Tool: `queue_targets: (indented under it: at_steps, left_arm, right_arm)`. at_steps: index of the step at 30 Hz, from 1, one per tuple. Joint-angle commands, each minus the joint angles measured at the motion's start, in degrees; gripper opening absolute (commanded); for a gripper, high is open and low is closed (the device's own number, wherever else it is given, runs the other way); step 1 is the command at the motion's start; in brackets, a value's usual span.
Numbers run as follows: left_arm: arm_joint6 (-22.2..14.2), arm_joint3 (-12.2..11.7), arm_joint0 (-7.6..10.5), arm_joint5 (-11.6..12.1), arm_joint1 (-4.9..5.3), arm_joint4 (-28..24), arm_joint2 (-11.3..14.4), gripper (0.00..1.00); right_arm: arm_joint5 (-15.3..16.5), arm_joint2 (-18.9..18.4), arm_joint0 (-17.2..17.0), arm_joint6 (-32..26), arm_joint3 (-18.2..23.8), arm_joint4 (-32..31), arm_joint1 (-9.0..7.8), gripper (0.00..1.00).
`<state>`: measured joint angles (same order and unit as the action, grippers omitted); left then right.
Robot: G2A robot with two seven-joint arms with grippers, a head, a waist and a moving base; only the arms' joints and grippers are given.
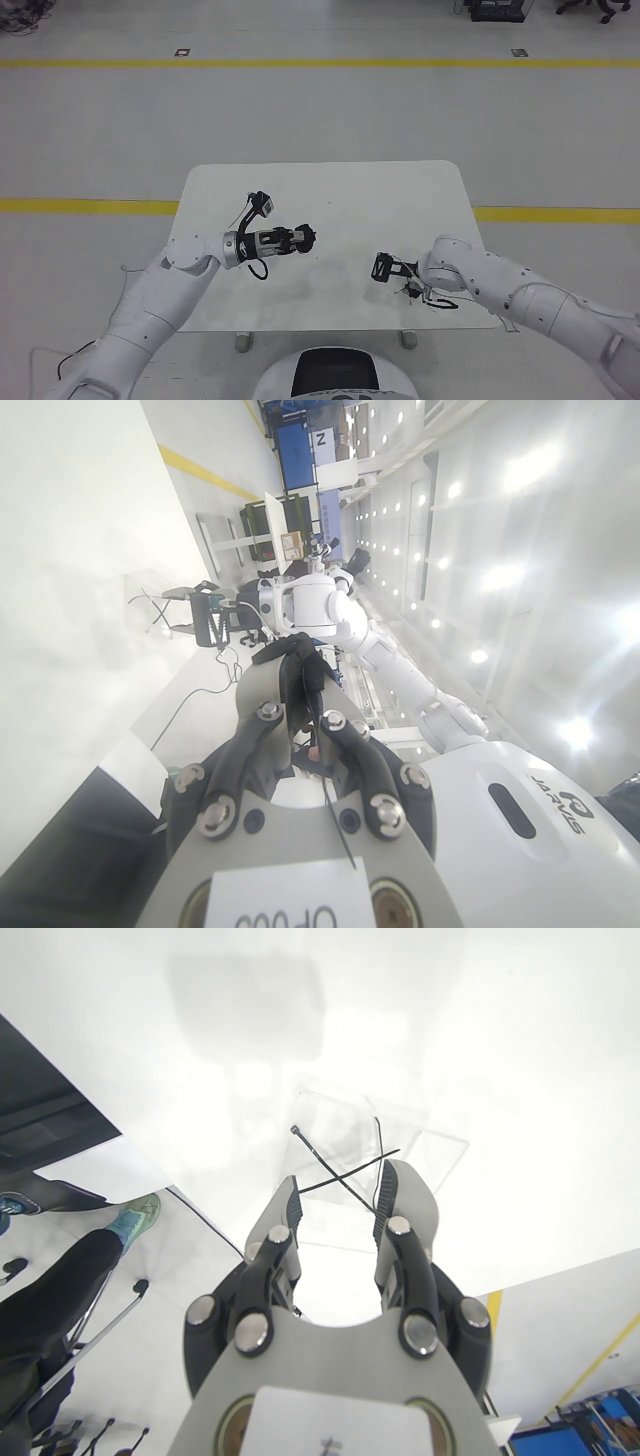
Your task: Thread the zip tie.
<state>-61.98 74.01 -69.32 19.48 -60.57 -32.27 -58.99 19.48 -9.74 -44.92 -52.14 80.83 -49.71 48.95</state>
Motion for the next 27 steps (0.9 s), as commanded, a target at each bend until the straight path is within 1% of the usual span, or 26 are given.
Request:
queue_targets:
  at_steps: [1,9,17,27]
  left_arm:
    - [0.0,0.0,0.0,0.0,0.0,0.0,0.0,0.0]
    - [0.0,0.0,0.0,0.0,0.0,0.0,0.0,0.0]
    - [0.0,0.0,0.0,0.0,0.0,0.0,0.0,0.0]
    - [0.0,0.0,0.0,0.0,0.0,0.0,0.0,0.0]
  right_arm:
    - [0.0,0.0,-0.3,0.8,-0.3,-0.9,0.17,0.34]
    - [0.0,0.0,-0.6,-0.4,-2.2,-0.7,1.38,0.33]
    - [0.0,0.0,-0.8,-0.4,-3.5,-1.1,2.27,0.22]
    - [0.0,0.0,-0.9,-0.5,-5.2,-1.3,3.45,0.21]
